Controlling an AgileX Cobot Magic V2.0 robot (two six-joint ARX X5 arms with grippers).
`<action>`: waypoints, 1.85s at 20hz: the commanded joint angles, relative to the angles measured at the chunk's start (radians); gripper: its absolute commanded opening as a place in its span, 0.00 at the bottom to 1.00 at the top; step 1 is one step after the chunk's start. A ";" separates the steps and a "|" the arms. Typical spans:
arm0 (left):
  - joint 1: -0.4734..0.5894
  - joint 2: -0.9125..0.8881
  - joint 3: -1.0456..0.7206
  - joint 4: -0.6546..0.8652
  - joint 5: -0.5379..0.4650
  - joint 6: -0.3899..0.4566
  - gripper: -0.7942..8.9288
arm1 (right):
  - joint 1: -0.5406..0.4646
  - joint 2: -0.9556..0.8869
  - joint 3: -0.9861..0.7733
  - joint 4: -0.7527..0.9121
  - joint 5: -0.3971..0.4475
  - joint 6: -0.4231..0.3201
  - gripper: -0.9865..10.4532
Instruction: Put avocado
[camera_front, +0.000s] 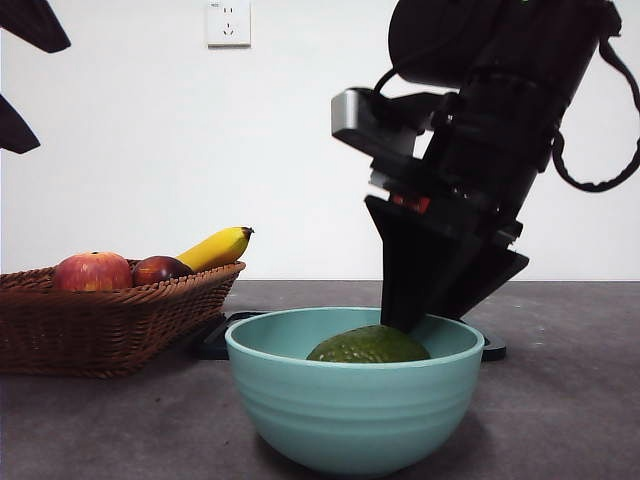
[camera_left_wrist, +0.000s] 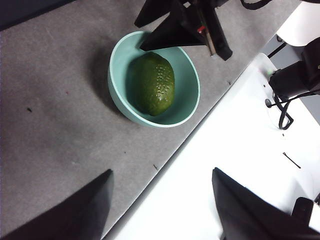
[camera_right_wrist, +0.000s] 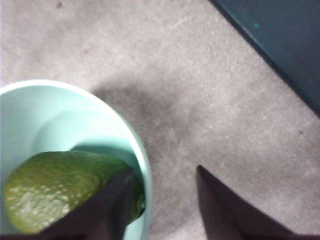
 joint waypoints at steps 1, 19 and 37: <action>-0.005 0.005 0.006 0.008 0.004 0.013 0.40 | 0.014 0.024 0.019 0.011 0.002 0.003 0.18; -0.005 0.005 0.006 0.008 0.004 0.012 0.40 | -0.027 0.016 0.225 -0.070 -0.037 0.096 0.10; -0.005 0.005 0.006 0.007 0.004 0.012 0.40 | -0.281 0.494 0.663 -0.101 -0.023 0.069 0.10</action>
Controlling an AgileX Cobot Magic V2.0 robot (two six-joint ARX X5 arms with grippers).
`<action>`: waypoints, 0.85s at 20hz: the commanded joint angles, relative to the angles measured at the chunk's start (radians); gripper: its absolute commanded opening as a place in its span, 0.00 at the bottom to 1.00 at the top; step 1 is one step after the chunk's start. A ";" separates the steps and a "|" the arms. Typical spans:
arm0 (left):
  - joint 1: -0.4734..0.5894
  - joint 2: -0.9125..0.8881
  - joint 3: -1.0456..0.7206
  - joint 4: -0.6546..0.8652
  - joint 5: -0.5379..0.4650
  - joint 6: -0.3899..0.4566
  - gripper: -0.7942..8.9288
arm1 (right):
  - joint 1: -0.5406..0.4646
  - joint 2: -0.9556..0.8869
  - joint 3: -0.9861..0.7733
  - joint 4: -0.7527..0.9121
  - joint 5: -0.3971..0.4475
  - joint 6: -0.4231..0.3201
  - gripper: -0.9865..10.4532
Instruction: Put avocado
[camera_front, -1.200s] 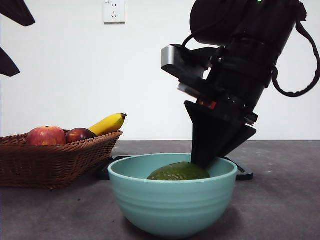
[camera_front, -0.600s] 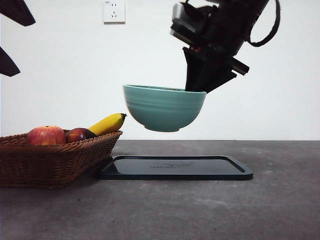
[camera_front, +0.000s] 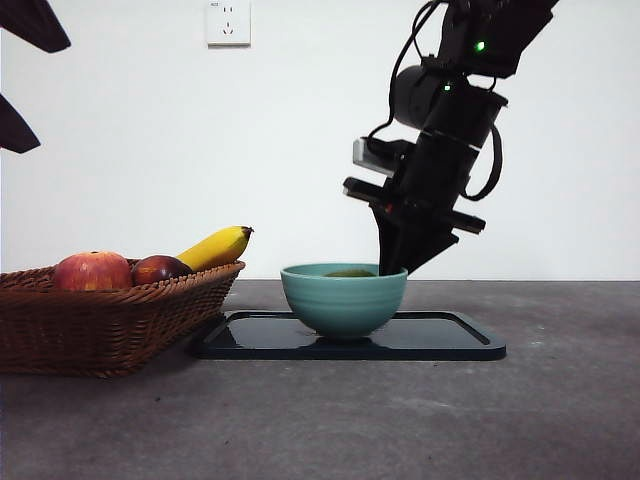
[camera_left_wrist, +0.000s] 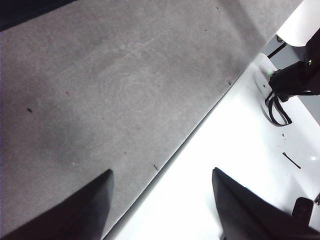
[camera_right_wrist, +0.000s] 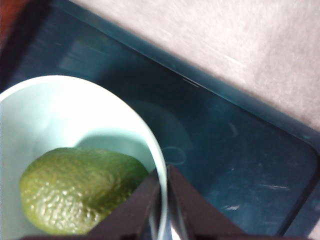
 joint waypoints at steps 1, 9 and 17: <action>-0.005 0.005 0.006 0.006 0.004 0.012 0.40 | 0.003 0.023 0.029 0.009 -0.003 -0.009 0.10; -0.005 0.005 0.006 0.006 0.004 0.012 0.40 | 0.005 0.022 0.029 0.004 -0.004 0.019 0.20; -0.005 0.005 0.006 0.008 0.004 0.012 0.40 | 0.004 -0.175 0.055 -0.119 0.019 0.020 0.23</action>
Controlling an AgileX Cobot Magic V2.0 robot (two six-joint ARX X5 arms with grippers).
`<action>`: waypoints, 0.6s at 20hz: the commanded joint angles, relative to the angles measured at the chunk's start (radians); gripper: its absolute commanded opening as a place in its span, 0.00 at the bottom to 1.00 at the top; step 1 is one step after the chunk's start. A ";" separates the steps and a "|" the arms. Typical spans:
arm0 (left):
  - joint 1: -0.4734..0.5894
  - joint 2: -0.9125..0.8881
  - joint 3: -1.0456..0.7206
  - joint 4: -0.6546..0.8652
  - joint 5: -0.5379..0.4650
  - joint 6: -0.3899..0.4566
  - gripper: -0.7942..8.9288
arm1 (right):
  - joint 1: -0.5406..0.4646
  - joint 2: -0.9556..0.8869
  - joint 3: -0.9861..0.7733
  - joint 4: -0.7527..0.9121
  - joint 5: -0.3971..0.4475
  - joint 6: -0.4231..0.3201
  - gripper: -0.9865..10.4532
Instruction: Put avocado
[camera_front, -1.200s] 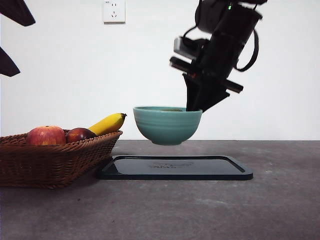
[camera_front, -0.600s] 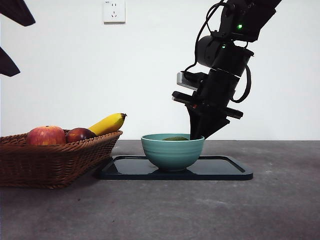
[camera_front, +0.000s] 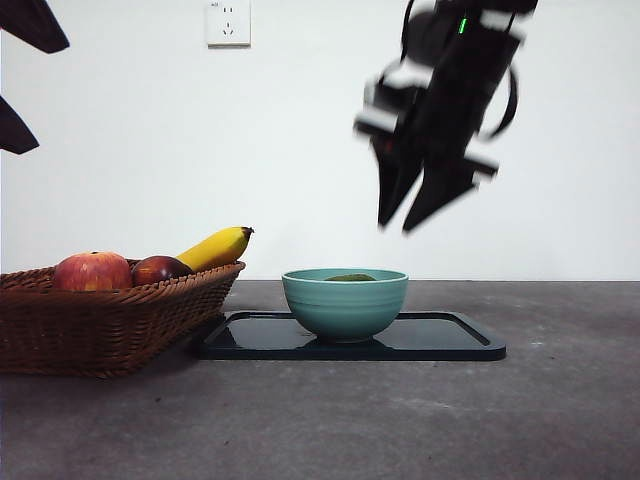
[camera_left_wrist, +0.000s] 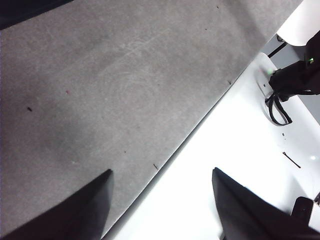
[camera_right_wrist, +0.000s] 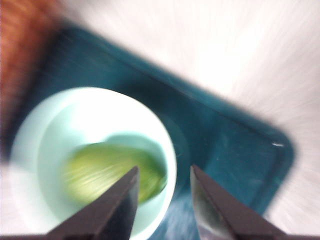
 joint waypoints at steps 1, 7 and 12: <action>-0.005 0.005 0.006 0.013 0.004 0.012 0.40 | 0.009 -0.077 0.027 -0.070 -0.003 -0.002 0.23; -0.005 0.005 0.006 0.024 0.004 0.012 0.40 | 0.037 -0.437 -0.048 -0.218 -0.022 -0.029 0.23; -0.005 0.005 0.006 0.047 0.004 0.012 0.40 | 0.064 -0.744 -0.322 -0.180 -0.071 -0.028 0.23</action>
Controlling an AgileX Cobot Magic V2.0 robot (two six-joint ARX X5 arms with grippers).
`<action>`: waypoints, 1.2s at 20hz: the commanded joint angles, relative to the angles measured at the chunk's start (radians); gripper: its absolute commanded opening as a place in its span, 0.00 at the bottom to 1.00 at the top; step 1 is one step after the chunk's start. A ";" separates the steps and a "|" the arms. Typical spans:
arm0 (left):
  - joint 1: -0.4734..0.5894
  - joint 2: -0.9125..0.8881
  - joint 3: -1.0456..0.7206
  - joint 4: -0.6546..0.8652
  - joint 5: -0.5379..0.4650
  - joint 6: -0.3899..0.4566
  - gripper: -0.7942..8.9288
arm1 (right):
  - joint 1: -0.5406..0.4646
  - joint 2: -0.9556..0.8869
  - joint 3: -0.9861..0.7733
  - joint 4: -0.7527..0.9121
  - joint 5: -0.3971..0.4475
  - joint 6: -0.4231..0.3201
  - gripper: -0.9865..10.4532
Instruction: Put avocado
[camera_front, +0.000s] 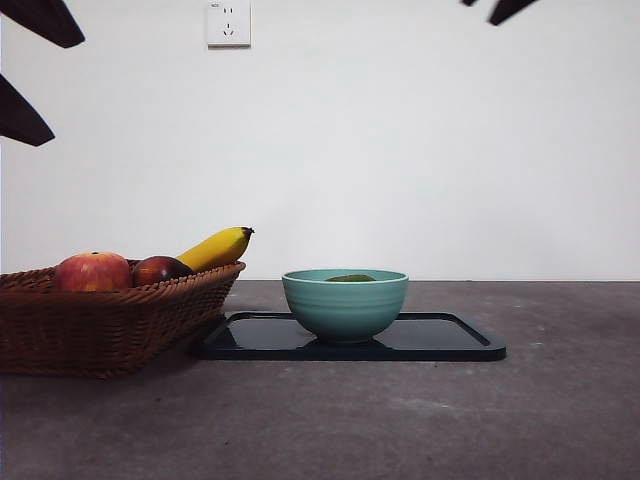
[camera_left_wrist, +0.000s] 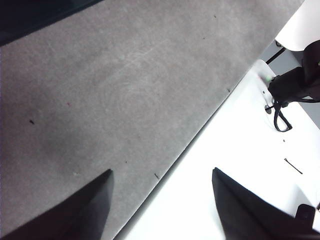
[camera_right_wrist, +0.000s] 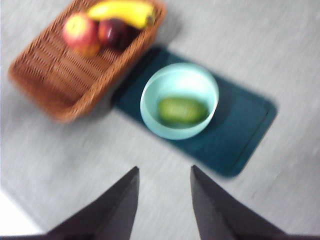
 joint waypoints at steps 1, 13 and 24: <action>-0.005 0.005 0.006 0.010 0.004 0.012 0.40 | 0.031 -0.118 -0.117 0.032 -0.039 -0.014 0.23; -0.005 0.005 0.006 0.010 0.004 0.008 0.40 | 0.112 -0.435 -0.480 0.051 -0.097 -0.003 0.23; -0.005 0.005 0.006 0.010 0.004 0.009 0.09 | 0.112 -0.433 -0.480 0.060 -0.111 -0.008 0.09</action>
